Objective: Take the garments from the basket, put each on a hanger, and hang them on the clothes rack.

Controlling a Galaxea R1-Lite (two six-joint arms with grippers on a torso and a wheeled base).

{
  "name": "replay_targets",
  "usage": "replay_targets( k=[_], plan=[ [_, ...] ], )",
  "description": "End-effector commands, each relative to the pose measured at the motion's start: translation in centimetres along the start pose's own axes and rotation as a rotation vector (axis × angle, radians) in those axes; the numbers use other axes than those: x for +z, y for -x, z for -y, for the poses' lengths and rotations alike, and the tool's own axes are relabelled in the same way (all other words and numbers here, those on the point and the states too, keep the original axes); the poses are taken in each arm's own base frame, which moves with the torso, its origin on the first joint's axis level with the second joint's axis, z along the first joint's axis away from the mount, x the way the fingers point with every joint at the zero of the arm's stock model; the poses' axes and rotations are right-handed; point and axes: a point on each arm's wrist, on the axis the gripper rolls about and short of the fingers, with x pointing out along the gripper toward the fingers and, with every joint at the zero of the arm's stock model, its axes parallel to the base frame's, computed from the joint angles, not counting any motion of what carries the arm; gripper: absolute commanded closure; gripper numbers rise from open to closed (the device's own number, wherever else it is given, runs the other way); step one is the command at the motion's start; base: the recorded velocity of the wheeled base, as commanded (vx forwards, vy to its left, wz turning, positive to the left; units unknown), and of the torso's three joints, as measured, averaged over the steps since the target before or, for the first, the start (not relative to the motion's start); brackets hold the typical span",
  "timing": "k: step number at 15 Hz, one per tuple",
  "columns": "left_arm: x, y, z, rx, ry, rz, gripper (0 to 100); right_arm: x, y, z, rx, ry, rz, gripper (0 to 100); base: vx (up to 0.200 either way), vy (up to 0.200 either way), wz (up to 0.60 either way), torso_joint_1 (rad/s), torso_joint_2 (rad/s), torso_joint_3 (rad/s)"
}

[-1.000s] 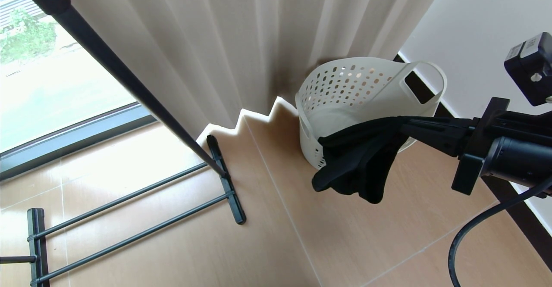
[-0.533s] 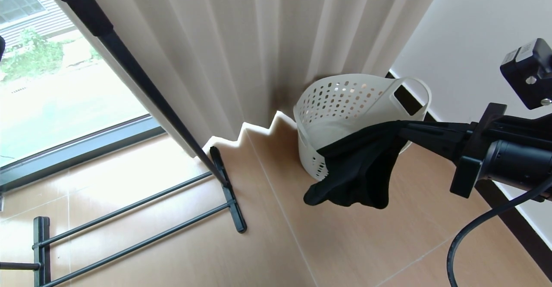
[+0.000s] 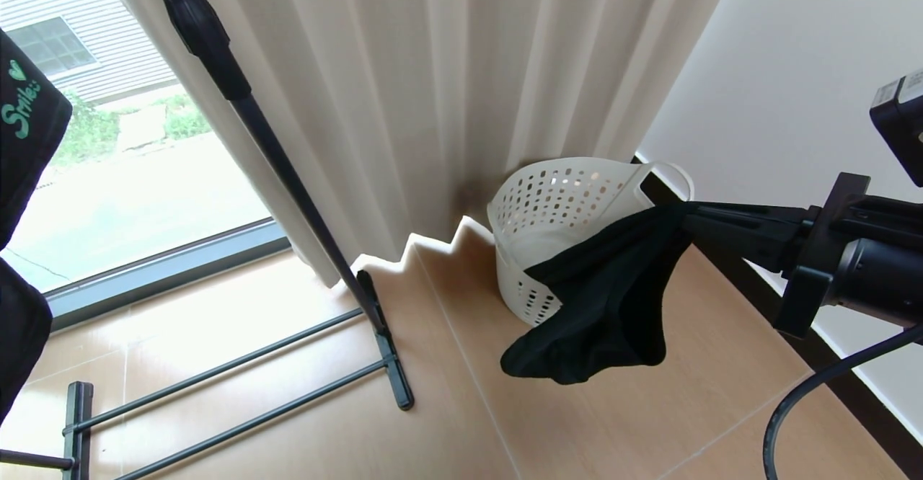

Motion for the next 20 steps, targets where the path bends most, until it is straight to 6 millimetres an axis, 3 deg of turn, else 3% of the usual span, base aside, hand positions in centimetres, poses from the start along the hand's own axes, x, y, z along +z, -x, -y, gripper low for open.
replay_targets(
  k=[1, 7, 20],
  plan=[
    [0.01, -0.01, 0.0, 0.0, 0.0, -0.001, 0, -0.03, 0.06, -0.01, 0.001, 0.0, 0.0, 100, 0.0, 0.0, 0.0, -0.002, 0.0, 0.203],
    [0.01, -0.01, 0.0, 0.002, 0.001, -0.001, 0, -0.39, 0.05, -0.07, 0.002, -0.002, -0.012, 100, 0.0, 0.0, 0.0, 0.002, -0.04, 0.163],
    [0.01, -0.01, 0.0, 0.002, 0.001, -0.001, 0, -0.25, 0.47, -0.09, -0.003, 0.001, -0.002, 100, 0.0, 0.0, 0.0, 0.093, -0.44, -0.138]
  ],
)
